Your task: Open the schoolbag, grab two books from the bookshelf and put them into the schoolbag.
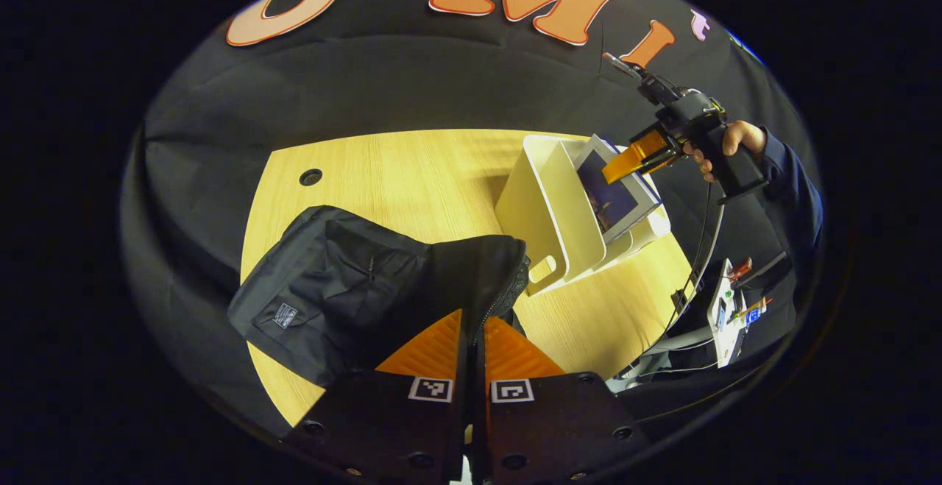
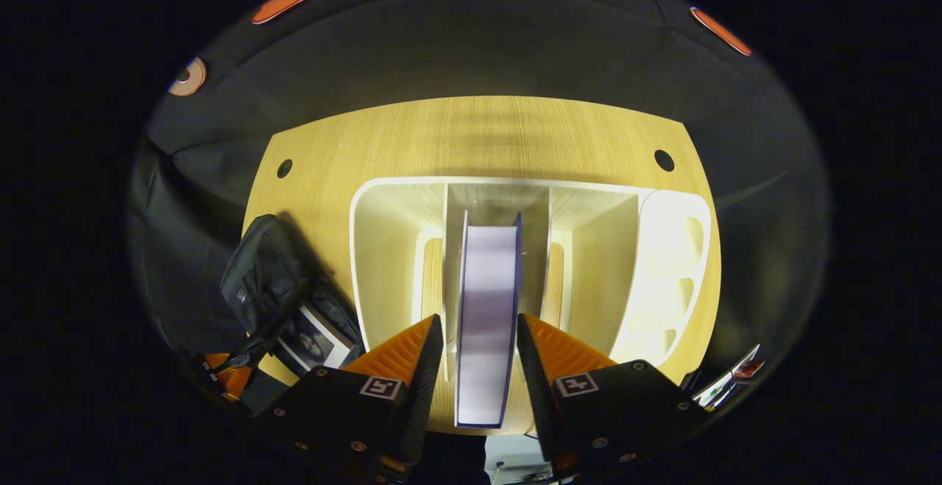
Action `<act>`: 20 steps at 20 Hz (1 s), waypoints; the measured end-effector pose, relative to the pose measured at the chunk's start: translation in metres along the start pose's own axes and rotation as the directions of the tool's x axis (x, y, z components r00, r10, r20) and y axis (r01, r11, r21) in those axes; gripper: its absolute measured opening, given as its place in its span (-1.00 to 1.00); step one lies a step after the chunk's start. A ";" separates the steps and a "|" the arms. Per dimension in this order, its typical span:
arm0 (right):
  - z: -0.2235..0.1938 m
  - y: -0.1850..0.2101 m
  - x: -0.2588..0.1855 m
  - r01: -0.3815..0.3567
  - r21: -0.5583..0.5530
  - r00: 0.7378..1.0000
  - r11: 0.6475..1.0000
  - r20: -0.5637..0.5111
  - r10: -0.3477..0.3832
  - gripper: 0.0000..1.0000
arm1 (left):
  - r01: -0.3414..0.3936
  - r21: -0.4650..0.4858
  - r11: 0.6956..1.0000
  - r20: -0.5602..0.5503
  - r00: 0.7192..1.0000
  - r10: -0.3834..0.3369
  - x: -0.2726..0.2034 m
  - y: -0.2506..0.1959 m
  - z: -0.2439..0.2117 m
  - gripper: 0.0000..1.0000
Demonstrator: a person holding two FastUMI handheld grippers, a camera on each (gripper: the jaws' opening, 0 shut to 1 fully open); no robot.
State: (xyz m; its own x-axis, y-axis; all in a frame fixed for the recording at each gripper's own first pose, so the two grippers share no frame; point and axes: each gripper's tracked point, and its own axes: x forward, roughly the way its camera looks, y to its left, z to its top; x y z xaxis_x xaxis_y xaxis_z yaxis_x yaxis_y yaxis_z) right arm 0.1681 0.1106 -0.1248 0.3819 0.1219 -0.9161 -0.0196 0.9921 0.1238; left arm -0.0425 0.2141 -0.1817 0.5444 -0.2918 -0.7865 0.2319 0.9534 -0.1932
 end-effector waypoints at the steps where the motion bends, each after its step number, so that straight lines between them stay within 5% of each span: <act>1: -0.002 -0.002 0.001 -0.001 0.005 1.000 1.000 -0.008 0.001 0.15 | -0.004 0.000 1.000 0.001 1.000 0.004 0.000 0.000 0.000 -0.89; 5: -0.008 -0.007 0.004 0.030 0.061 0.999 0.998 -0.021 -0.029 -0.26 | -0.006 0.003 1.000 0.010 1.000 0.006 0.002 -0.003 0.002 -0.89; 20: -0.108 -0.029 -0.066 -0.025 0.166 0.998 0.986 0.064 0.015 -0.31 | 0.077 0.058 0.995 -0.010 0.997 -0.076 0.003 -0.003 -0.005 -0.89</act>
State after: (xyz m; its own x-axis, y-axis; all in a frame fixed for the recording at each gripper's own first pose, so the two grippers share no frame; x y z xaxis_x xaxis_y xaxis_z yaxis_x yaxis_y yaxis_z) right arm 0.0435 0.0771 -0.1087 0.4402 0.1344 -0.8878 0.1244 0.9701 0.2086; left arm -0.0454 0.2105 -0.1863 0.5171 -0.3629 -0.7752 0.3192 0.9221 -0.2187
